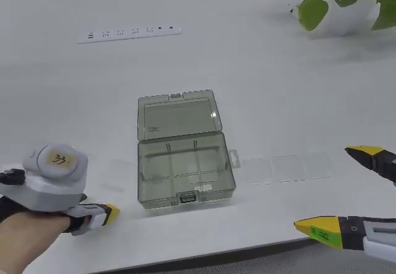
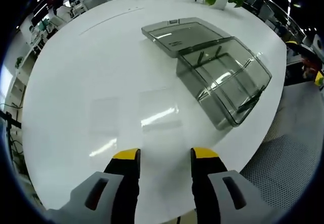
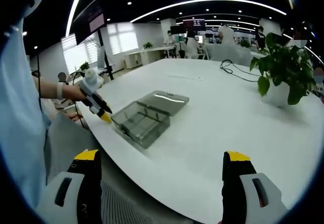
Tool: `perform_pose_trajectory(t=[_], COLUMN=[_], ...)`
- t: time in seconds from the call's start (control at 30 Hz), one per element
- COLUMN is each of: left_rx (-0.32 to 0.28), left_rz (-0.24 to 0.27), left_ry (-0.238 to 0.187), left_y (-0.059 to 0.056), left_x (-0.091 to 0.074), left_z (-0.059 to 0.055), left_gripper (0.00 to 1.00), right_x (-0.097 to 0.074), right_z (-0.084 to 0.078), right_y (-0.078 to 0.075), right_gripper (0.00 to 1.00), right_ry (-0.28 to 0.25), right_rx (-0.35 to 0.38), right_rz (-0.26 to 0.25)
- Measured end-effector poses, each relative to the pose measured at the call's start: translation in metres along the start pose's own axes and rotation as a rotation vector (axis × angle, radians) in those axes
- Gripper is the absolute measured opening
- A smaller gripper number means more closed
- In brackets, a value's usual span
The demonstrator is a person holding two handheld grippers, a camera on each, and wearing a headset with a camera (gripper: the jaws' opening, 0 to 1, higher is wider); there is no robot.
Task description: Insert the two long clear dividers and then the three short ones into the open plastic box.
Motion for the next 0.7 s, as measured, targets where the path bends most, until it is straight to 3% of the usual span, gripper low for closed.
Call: perform_pose_trajectory(t=[0.33, 0.7], left_rx=[0.029, -0.009], left_rz=[0.025, 0.027], left_ry=[0.03, 0.024], left_y=[-0.0046, -0.0028], left_x=[0.0028, 0.0005], left_z=[0.0034, 0.0048], left_gripper=[0.35, 0.31], right_x=[0.0031, 0.0055], right_z=[0.0005, 0.0017], right_y=[0.0007, 0.0031], right_gripper=[1.0, 1.0], right_ry=[-0.002, 0.002], right_rx=[0.003, -0.004], right_rz=[0.006, 0.018])
Point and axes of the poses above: the centre of the closed fingertips' face, and the gripper's own axes: x roughly forward along the fingers, y roughly to its left, z roughly out of its top, the point moved 4 cm from there along -x, roughly backward along the fingers, and after that the axes turned 1 degree about x, right-handed, at the moved point
